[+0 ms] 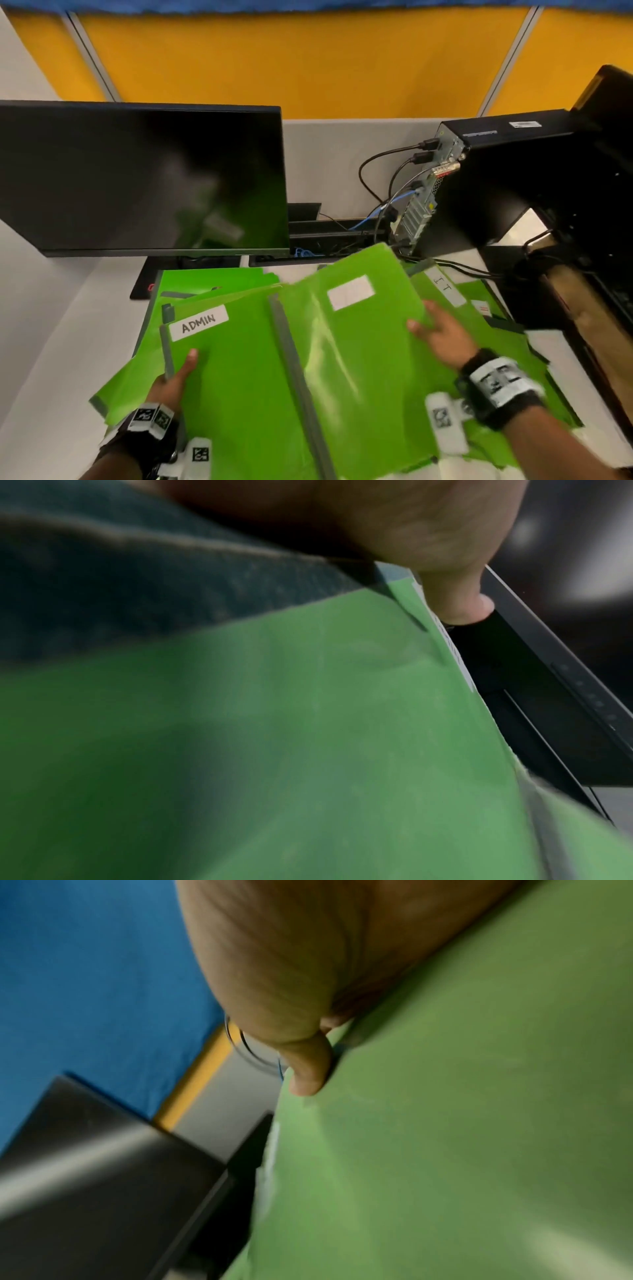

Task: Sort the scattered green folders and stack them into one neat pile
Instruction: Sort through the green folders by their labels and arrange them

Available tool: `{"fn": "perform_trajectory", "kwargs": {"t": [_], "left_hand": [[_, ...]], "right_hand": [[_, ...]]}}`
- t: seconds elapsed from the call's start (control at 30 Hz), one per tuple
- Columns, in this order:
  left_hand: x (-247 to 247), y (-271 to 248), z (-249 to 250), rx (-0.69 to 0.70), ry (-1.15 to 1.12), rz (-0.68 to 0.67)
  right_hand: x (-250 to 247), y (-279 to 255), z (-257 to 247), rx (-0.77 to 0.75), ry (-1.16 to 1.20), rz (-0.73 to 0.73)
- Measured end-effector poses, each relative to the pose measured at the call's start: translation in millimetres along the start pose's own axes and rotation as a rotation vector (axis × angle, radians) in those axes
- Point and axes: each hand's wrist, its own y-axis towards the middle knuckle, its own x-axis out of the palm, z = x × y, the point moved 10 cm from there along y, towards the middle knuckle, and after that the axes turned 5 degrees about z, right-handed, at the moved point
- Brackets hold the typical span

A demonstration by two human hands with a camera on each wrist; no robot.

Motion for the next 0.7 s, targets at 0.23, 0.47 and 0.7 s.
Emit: {"fn": "perform_trajectory", "kwargs": {"t": [0.23,0.47,0.7], "left_hand": [[-6,-4,5,0.036,-0.022,0.072],[-8,-6,6,0.053,-0.014,0.069],[-9,-2,-6,-0.014,0.152,0.087]], "right_hand": [[130,-8,7,0.086,0.09,-0.03],[198,-10,-40,0.062,-0.085,-0.138],[29,-22,71,0.613,-0.311,0.481]]}}
